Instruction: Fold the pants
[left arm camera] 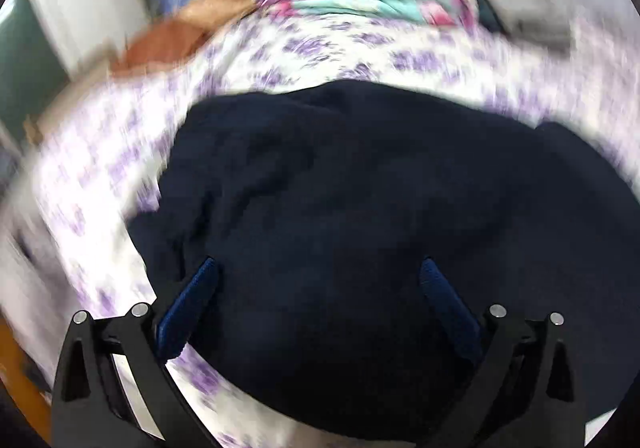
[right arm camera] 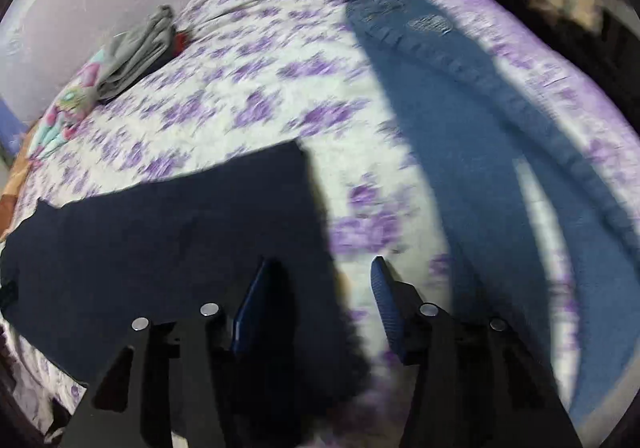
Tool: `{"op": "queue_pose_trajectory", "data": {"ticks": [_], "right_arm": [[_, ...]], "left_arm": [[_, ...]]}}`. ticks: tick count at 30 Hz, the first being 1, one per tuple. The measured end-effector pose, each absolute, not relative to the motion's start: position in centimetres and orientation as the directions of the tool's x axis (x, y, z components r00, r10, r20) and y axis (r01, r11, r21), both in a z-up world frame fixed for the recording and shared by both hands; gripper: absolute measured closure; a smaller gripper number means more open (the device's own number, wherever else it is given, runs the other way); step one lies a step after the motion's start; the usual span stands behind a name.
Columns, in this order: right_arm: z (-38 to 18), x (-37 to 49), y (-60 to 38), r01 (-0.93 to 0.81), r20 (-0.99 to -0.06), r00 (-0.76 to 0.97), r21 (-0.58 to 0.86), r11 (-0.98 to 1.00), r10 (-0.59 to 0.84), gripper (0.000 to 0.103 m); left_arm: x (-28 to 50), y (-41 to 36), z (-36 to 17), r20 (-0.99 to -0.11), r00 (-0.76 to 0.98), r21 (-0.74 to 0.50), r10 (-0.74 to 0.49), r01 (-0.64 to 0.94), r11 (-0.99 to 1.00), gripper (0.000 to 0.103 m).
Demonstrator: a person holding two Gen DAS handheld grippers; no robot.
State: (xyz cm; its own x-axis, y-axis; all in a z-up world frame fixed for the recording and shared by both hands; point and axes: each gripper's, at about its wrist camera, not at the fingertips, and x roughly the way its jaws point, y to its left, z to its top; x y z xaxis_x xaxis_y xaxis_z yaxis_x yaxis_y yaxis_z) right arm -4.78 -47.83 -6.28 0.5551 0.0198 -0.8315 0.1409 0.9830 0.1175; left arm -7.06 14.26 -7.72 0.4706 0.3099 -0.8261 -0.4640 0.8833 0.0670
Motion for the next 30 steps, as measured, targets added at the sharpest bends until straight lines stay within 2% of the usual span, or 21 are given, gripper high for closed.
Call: {"op": "queue_pose_trajectory", "data": {"ticks": [3,5,7,10,12,13,14,15,16,18,19,20,22,25,27,30], "right_arm": [[-3.1,-4.5,-47.0,0.076,-0.752,0.655,0.158,0.984,0.070,0.035],[-2.2,-3.2,-45.9,0.055,-0.726,0.686,0.105,0.993,0.038,0.024],[-2.8,-0.8,-45.3,0.086,-0.743,0.668,0.045,0.995,-0.024,0.024],[-6.3,2.8,-45.9,0.117,-0.842,0.540,0.067,0.991,-0.007,0.024],[-8.3,3.6,-45.5,0.090,-0.868,0.494,0.109,0.990,0.050,0.029],[-8.3,3.2,-45.3,0.070,-0.859,0.509,0.111,0.991,0.060,0.049],[-8.0,2.9,-45.1,0.033,-0.850,0.516,0.145,0.989,0.107,0.088],[-7.2,2.4,-45.4,0.021,-0.835,0.526,0.202,0.979,0.161,0.091],[-6.3,1.6,-45.9,0.045,-0.823,0.551,0.194,0.980,0.138,0.091],[-5.6,0.2,-46.8,0.067,-0.809,0.575,0.197,0.978,0.124,0.091],[-6.2,-0.2,-47.3,0.082,-0.819,0.560,0.204,0.976,0.124,0.087],[-7.1,-0.1,-47.6,0.105,-0.829,0.549,0.193,0.976,0.105,0.077],[-8.6,0.1,-48.0,0.126,-0.797,0.599,0.188,0.974,0.076,0.066],[-7.4,-0.4,-47.5,0.132,-0.785,0.618,0.150,0.980,0.037,0.048],[-6.0,-1.5,-47.8,0.140,-0.782,0.622,0.137,0.981,0.020,0.048],[-4.5,-3.6,-47.8,0.080,-0.782,0.618,0.162,0.984,0.078,0.048]], "left_arm": [[-7.0,15.0,-6.1,-0.824,0.513,-0.047,0.239,-0.483,0.874,0.005],[-6.4,14.2,-5.3,-0.811,0.556,-0.112,0.181,-0.451,0.886,0.005],[-5.0,12.5,-5.3,-0.814,0.572,-0.149,0.101,-0.374,0.915,0.005],[-2.8,9.5,-6.7,-0.844,0.535,-0.129,0.045,-0.284,0.950,0.005],[-1.7,8.0,-8.1,-0.862,0.499,-0.044,0.091,-0.252,0.967,0.005],[-1.4,7.6,-8.7,-0.865,0.485,0.008,0.130,-0.246,0.969,0.005],[-1.4,7.4,-9.1,-0.859,0.489,0.042,0.152,-0.230,0.972,0.004],[-1.5,7.5,-9.2,-0.855,0.495,0.053,0.156,-0.216,0.975,0.004],[-1.6,7.7,-9.2,-0.855,0.495,0.056,0.155,-0.210,0.976,0.004],[-1.7,9.1,-9.3,-0.866,0.484,0.021,0.127,-0.219,0.976,0.004],[-2.0,10.0,-9.4,-0.870,0.481,0.001,0.108,-0.219,0.976,0.004],[-2.0,10.5,-9.5,-0.872,0.480,-0.012,0.094,-0.214,0.977,0.004],[-2.0,10.8,-9.5,-0.872,0.482,-0.017,0.084,-0.200,0.980,0.004],[-2.0,10.2,-9.2,-0.874,0.473,0.018,0.109,-0.193,0.981,0.004],[-2.4,10.1,-8.6,-0.880,0.462,0.016,0.110,-0.201,0.979,0.004],[-3.3,10.2,-7.8,-0.875,0.481,-0.033,0.063,-0.188,0.982,0.004]]}}
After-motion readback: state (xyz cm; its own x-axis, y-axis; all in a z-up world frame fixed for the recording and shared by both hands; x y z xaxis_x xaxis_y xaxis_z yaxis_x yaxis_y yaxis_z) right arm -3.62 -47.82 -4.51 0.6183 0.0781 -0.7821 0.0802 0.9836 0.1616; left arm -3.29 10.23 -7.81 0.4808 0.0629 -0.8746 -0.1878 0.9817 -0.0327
